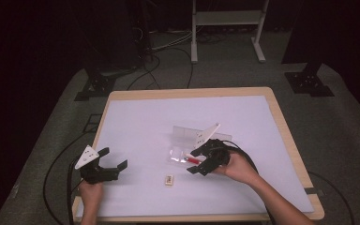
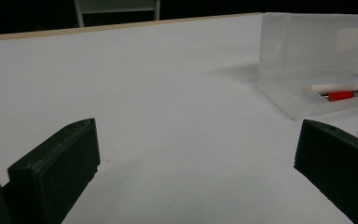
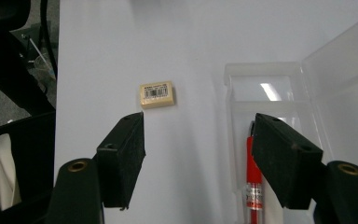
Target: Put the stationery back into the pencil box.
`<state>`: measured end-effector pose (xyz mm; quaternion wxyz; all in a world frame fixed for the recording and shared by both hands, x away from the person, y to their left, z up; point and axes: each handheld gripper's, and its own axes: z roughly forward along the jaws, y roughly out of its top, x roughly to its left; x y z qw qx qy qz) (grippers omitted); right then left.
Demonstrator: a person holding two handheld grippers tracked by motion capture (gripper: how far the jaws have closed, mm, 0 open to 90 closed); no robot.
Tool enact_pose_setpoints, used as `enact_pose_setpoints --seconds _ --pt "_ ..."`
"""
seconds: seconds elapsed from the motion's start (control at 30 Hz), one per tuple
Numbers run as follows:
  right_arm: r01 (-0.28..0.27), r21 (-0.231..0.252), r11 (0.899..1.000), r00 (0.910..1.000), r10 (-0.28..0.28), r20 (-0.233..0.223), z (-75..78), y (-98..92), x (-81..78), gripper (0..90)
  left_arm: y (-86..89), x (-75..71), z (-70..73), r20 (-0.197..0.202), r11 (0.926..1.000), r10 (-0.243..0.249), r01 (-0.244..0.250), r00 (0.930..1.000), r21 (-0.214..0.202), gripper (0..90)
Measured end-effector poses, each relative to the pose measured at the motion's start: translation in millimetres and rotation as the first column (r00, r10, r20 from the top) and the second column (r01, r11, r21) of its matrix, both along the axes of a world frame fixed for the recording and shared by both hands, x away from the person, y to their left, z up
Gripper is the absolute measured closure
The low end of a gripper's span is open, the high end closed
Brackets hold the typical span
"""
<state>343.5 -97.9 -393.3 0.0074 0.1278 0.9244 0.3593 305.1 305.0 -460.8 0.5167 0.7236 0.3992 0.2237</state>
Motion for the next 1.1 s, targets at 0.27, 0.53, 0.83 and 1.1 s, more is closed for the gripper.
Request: enact_pose_setpoints --seconds 0.27,0.53,0.83,1.1 --pt "-0.026 -0.005 1.000 0.9997 0.026 -0.002 -0.9 11.4 -3.8 33.6 0.0 0.0 0.0 0.000 1.0000 0.000 0.000 1.0000 0.000 0.0" --pt "-0.052 -0.009 0.999 0.9986 0.052 -0.006 -2.9 22.2 -6.7 33.4 0.2 -0.1 0.0 0.001 1.0000 -0.001 0.001 1.0000 -0.001 0.0" --pt "-0.077 -0.009 0.997 0.9970 0.077 -0.003 -5.9 32.4 -9.1 33.4 -0.1 0.1 -0.2 0.001 1.0000 0.001 -0.001 1.0000 -0.008 0.0" --pt "-0.108 -0.015 0.994 0.9942 0.107 -0.010 -12.7 48.6 -11.1 33.5 0.4 0.3 -0.1 0.002 1.0000 -0.002 0.002 1.0000 -0.008 0.0"
